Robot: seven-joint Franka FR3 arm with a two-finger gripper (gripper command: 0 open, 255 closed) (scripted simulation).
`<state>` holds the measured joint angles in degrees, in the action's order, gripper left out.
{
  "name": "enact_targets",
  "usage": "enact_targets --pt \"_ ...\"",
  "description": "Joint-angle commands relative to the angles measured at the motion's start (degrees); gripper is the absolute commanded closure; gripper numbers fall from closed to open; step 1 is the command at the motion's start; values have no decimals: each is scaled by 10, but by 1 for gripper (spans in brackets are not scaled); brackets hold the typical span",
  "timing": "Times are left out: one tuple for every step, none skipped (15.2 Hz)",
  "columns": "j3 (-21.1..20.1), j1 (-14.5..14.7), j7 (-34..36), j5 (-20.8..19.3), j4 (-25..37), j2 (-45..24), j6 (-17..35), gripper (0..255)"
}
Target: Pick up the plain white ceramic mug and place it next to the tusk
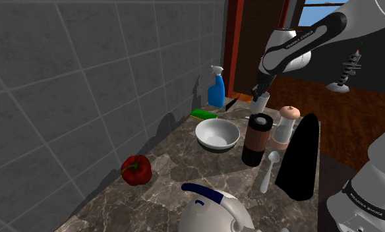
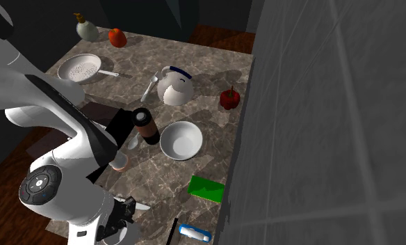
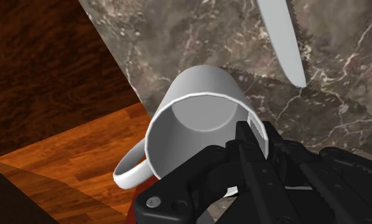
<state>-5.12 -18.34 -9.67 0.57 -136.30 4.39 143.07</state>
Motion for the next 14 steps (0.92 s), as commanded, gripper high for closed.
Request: enact_targets --pt "0 0 0 0 0 -1 2 255" --pt "0 0 0 0 0 -1 2 255" --pt "0 0 0 0 0 -1 2 255" --pt "0 0 0 0 0 -1 2 255" --pt "0 0 0 0 0 -1 2 255" --pt "0 0 0 0 0 -1 2 255" --pt "0 0 0 0 0 -1 2 0" --pt "0 0 0 0 0 -1 2 0" --pt "0 0 0 0 0 -1 2 0" --pt "0 0 0 0 0 -1 2 0" --pt "0 0 0 0 0 -1 2 0" --pt "0 0 0 0 0 -1 2 0" --pt "0 0 -1 2 3 15 -17 0" --pt "1 0 -2 4 7 30 -37 0"
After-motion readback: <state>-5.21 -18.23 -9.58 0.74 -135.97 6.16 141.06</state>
